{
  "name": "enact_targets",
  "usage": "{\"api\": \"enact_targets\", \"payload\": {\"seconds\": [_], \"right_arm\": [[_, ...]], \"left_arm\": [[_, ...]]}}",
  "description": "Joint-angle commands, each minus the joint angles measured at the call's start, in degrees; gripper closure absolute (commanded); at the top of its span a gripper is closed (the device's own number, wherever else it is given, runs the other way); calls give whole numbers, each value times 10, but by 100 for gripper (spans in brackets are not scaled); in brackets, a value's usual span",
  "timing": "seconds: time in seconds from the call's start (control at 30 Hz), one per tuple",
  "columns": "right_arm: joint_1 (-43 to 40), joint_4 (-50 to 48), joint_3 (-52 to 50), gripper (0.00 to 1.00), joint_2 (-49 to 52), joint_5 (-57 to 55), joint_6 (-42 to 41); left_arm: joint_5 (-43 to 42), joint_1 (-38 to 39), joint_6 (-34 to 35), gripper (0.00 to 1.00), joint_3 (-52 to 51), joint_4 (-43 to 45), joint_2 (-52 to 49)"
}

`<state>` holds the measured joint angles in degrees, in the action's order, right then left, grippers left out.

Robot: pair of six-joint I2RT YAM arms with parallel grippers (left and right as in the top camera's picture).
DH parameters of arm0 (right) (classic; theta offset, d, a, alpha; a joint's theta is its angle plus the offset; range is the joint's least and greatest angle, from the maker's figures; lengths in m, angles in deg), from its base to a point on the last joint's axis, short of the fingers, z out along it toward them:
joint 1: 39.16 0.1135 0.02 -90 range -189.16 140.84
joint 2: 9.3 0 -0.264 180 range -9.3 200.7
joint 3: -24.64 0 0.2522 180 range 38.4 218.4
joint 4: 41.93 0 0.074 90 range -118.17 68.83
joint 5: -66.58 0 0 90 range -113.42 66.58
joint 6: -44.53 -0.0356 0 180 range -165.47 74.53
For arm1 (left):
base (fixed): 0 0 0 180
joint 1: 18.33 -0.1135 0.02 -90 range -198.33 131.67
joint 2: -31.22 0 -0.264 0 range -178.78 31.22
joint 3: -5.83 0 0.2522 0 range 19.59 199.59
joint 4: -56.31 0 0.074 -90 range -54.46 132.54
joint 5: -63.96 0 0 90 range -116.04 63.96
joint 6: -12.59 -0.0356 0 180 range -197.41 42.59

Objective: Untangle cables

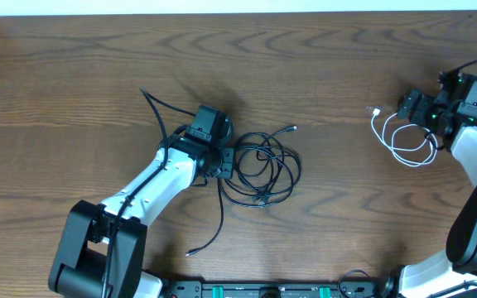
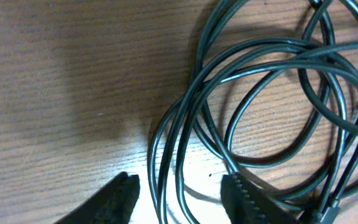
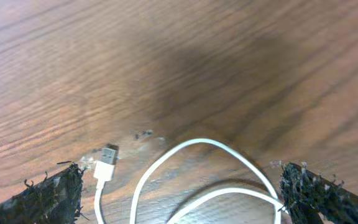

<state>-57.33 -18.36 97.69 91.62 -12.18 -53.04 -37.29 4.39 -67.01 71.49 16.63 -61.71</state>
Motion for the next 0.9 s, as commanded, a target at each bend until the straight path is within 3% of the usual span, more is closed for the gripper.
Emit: {"api": "enact_targets", "payload": {"seconds": [0.0,0.2,0.47,0.63,0.67,0.87], "right_arm": [[7,3,-1,1,-5,13,12],[6,3,-1,1,-5,13,12],[7,3,-1,1,-5,13,12],[6,3,-2,1,-5,13,12],[6,3,-1,1,-5,13,12],[6,3,-1,1,-5,13,12]], "left_arm": [[8,0,-5,50,-7,-1,-3],[8,0,-5,47,-7,-7,-3],[8,0,-5,14,-7,-7,-3],[8,0,-5,9,-7,-7,-3],[8,0,-5,1,-7,-7,-3],[8,0,-5,0,-7,-5,-3]]}}
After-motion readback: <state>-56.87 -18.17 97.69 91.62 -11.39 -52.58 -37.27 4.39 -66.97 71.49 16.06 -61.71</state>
